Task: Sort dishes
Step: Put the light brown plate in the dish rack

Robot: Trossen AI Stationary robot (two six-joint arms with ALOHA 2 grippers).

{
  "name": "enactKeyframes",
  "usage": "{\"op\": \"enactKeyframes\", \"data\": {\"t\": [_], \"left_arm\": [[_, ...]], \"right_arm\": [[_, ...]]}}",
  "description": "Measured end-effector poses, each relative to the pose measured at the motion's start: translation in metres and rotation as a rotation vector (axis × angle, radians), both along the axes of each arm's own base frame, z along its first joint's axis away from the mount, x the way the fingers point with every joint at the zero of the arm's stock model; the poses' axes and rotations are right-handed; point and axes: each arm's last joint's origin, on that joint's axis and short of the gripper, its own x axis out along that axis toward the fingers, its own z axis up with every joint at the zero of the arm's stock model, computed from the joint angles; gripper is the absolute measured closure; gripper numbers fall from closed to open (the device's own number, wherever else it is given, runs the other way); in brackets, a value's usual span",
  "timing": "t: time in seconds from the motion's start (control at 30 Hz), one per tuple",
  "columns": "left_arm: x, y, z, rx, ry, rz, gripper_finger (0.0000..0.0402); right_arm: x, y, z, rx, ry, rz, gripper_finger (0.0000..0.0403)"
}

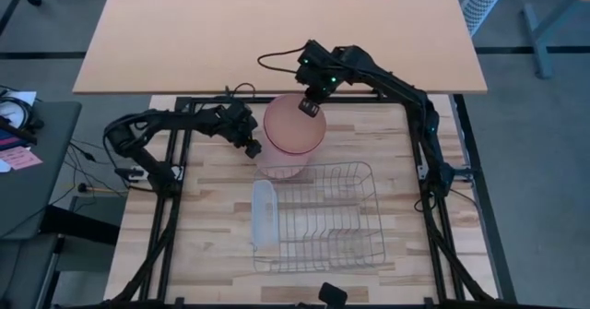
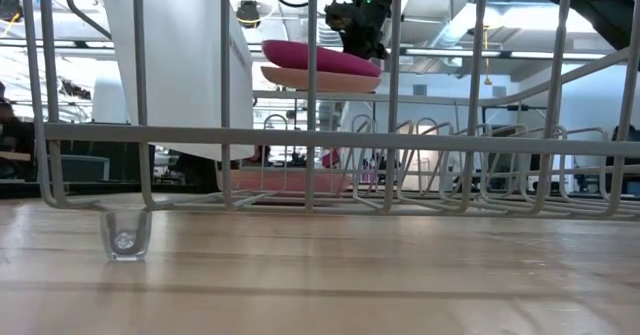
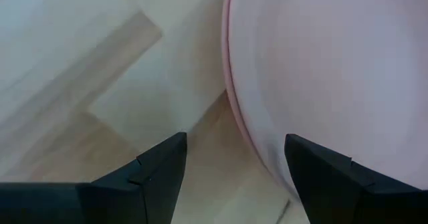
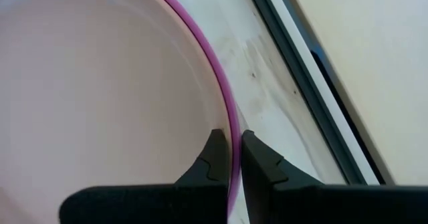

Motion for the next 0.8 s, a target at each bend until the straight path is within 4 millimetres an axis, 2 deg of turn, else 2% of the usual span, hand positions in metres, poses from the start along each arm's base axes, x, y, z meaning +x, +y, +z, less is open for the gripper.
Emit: {"op": "enactKeyframes", "data": {"t": [0.23,0.43,0.53,0.67,0.8], "left_arm": [[0.000,0.002,-0.001,0.024,0.019,0.022,0.0155],[-0.010,0.006,-0.003,0.027,0.094,0.042,0.0155],[-0.014,0.009,-0.003,0.018,0.106,0.053,0.0155],[-0.016,0.010,-0.004,0.023,0.118,0.041,0.0155],[-0.016,0.010,-0.004,0.026,0.127,0.036,0.0155]], "right_arm": [[0.001,0.000,0.000,-0.004,-0.009,-0.001,0.0387],[0.010,-0.003,-0.005,0.012,-0.056,0.000,0.0388],[0.024,-0.008,-0.023,0.038,-0.059,-0.004,0.0388],[0.043,-0.014,-0.059,0.074,-0.006,-0.002,0.0388],[0.052,-0.021,-0.084,0.096,0.041,-0.009,0.0388]]}}
